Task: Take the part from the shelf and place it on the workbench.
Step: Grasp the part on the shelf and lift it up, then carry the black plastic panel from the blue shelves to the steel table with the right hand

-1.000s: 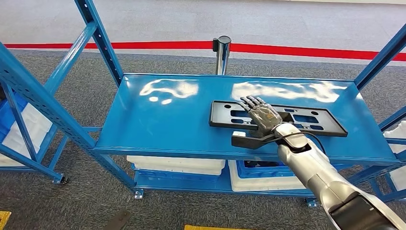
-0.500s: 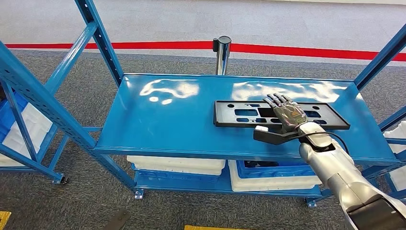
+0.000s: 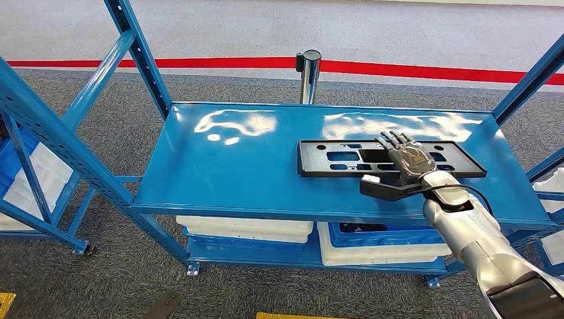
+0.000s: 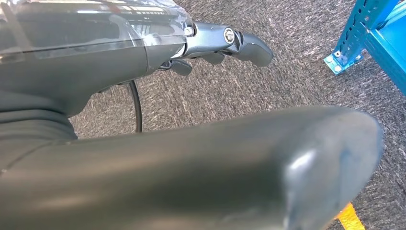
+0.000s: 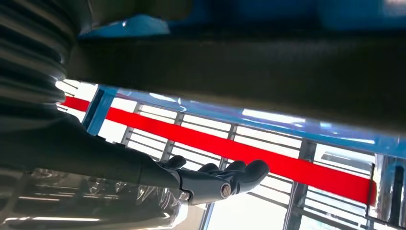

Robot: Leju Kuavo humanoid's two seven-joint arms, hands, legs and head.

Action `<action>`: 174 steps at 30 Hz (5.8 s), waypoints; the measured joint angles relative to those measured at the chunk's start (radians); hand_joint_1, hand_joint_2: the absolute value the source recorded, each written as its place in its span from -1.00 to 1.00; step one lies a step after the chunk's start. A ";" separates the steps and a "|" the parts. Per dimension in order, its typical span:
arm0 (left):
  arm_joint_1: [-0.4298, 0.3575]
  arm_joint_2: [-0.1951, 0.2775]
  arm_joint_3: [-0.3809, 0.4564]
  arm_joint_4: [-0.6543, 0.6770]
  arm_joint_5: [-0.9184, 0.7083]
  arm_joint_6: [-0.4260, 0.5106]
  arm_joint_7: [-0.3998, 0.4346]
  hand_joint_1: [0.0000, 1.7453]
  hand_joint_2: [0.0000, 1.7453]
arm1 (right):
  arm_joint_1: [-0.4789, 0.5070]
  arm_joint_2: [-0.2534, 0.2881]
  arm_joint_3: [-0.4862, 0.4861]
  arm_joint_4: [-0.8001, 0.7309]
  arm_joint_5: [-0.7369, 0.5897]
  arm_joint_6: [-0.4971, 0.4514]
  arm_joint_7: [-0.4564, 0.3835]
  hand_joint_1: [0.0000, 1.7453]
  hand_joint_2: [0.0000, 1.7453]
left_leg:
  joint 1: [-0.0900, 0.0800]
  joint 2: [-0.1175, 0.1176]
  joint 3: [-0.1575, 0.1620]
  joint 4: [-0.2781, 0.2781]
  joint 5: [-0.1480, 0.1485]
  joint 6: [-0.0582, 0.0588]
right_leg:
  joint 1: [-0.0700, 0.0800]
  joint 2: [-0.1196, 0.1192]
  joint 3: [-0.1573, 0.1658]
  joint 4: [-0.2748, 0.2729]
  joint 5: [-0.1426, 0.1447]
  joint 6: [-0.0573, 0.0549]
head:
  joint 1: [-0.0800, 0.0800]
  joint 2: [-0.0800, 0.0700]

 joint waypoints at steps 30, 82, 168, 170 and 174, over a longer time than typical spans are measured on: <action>0.006 0.000 -0.029 0.000 -0.020 0.133 -0.208 -1.00 1.00 | -0.057 -0.101 -0.146 -0.551 -0.231 0.006 -0.091 1.00 1.00 | -0.001 -0.002 -0.004 0.000 0.000 0.000 | -0.001 -0.001 -0.003 0.000 0.000 0.000 | 0.000 0.000; 0.044 0.003 0.004 0.000 0.088 0.073 -0.164 -1.00 1.00 | 0.202 -0.221 -0.295 -1.629 -0.376 0.041 -0.129 1.00 1.00 | -0.002 -0.002 -0.001 0.001 -0.002 0.001 | -0.002 -0.001 0.000 0.000 -0.002 0.003 | -0.010 0.000; 0.048 0.035 0.008 0.000 0.058 0.064 -0.133 -1.00 1.00 | 0.289 -0.123 -0.314 -1.580 -0.408 0.041 -0.184 1.00 1.00 | 0.006 0.012 -0.055 0.014 0.052 -0.005 | 0.003 -0.010 0.124 -0.012 -0.092 0.015 | -0.013 0.000; 0.049 0.035 0.008 0.001 0.060 0.064 -0.133 -1.00 1.00 | 0.288 -0.121 -0.312 -1.580 -0.407 0.041 -0.183 1.00 1.00 | 0.006 0.012 -0.063 0.018 0.054 -0.016 | -0.002 -0.011 0.106 -0.015 -0.082 0.005 | -0.015 0.000; 0.051 0.035 0.008 0.001 0.061 0.064 -0.134 -1.00 1.00 | 0.285 -0.116 -0.306 -1.580 -0.404 0.042 -0.182 1.00 1.00 | 0.012 0.011 -0.113 0.189 -0.099 -0.027 | -0.011 -0.015 0.064 -0.017 -0.046 -0.016 | -0.025 0.000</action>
